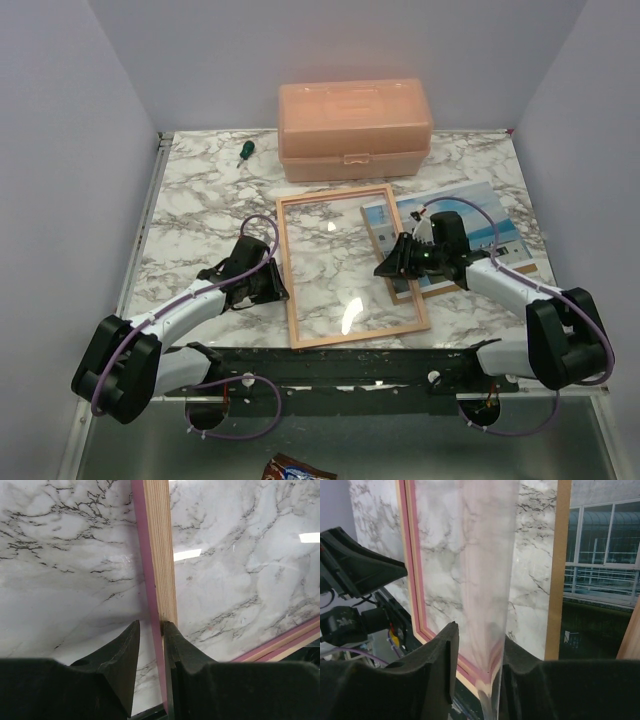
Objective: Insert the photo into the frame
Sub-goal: Place the photo frame item in the photo frame.
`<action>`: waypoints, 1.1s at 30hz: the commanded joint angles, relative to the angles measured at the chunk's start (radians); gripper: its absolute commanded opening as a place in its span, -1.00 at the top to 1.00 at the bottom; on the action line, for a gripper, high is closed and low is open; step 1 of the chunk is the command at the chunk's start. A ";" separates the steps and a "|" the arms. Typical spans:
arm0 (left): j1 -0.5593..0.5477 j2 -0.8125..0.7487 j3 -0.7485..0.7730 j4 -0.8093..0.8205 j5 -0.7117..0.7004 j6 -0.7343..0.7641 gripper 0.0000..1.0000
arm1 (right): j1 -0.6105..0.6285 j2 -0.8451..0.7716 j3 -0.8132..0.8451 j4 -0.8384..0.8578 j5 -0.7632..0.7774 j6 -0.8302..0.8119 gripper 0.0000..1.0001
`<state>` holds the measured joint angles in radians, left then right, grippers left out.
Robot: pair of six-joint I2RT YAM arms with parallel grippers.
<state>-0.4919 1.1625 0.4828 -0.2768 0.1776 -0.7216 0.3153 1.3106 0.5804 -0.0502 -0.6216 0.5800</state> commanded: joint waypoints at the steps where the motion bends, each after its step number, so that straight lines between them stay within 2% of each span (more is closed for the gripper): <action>1: -0.002 0.035 -0.020 -0.054 -0.016 0.033 0.47 | 0.016 0.026 0.021 -0.040 -0.013 -0.027 0.18; 6: -0.002 0.035 -0.019 -0.053 -0.016 0.033 0.48 | 0.016 0.047 0.035 -0.057 0.009 -0.033 -0.18; 16: -0.002 0.039 -0.019 -0.054 -0.014 0.033 0.48 | 0.024 0.098 0.055 -0.080 0.044 -0.049 -0.67; 22: -0.002 0.040 -0.019 -0.053 -0.012 0.033 0.49 | 0.041 0.108 0.089 -0.148 0.123 -0.065 -0.83; 33: -0.002 0.043 -0.017 -0.056 -0.012 0.036 0.49 | 0.053 0.071 0.145 -0.327 0.315 -0.075 -0.96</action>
<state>-0.4919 1.1671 0.4858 -0.2764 0.1814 -0.7185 0.3603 1.4094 0.6895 -0.2790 -0.4099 0.5217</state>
